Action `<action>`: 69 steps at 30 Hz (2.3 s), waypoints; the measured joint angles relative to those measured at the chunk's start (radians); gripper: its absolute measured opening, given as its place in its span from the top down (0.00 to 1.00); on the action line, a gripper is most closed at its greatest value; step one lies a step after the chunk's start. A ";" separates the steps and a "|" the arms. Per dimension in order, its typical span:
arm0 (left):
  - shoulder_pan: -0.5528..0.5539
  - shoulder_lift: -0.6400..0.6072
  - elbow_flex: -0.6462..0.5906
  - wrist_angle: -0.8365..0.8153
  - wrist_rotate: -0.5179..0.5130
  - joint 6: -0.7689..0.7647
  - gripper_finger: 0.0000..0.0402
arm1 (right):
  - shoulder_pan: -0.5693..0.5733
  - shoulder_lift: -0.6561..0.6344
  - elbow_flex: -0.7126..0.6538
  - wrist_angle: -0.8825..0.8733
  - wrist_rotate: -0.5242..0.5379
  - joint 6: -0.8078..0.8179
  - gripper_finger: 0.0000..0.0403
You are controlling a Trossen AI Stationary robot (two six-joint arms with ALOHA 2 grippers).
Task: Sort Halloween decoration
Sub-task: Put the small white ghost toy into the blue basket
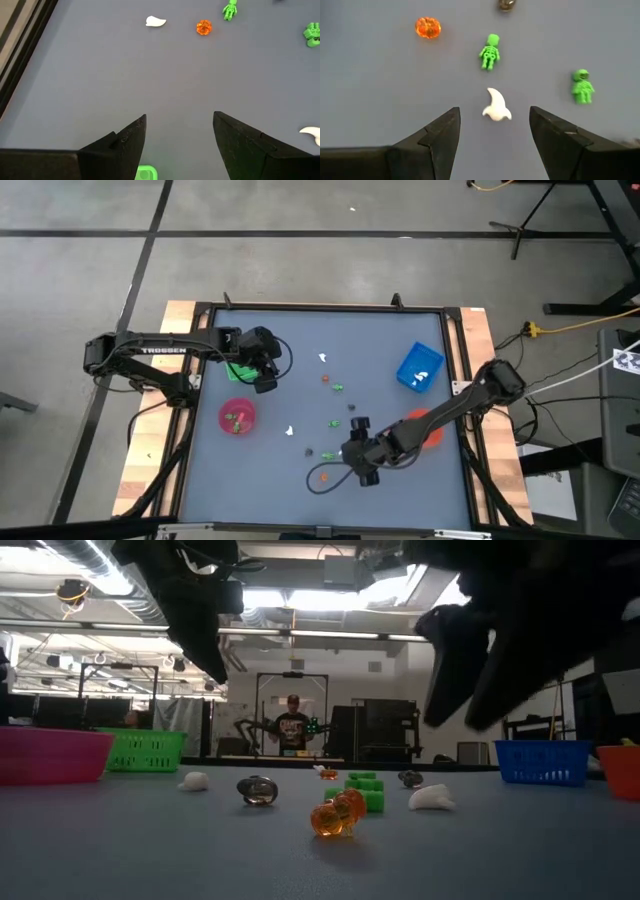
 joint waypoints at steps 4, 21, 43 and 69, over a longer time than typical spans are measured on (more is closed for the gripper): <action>0.000 0.000 0.000 0.000 0.000 0.000 0.47 | 0.000 0.041 -0.001 0.054 -0.001 -0.017 0.41; 0.000 0.000 0.000 0.000 0.000 0.000 0.47 | -0.066 0.114 -0.001 0.070 -0.064 -0.039 0.41; 0.000 0.000 0.000 0.000 0.000 0.000 0.47 | -0.092 0.127 -0.048 0.131 -0.167 -0.040 0.41; 0.000 0.000 0.000 0.000 0.000 0.000 0.47 | -0.090 0.130 -0.049 0.137 -0.169 -0.042 0.64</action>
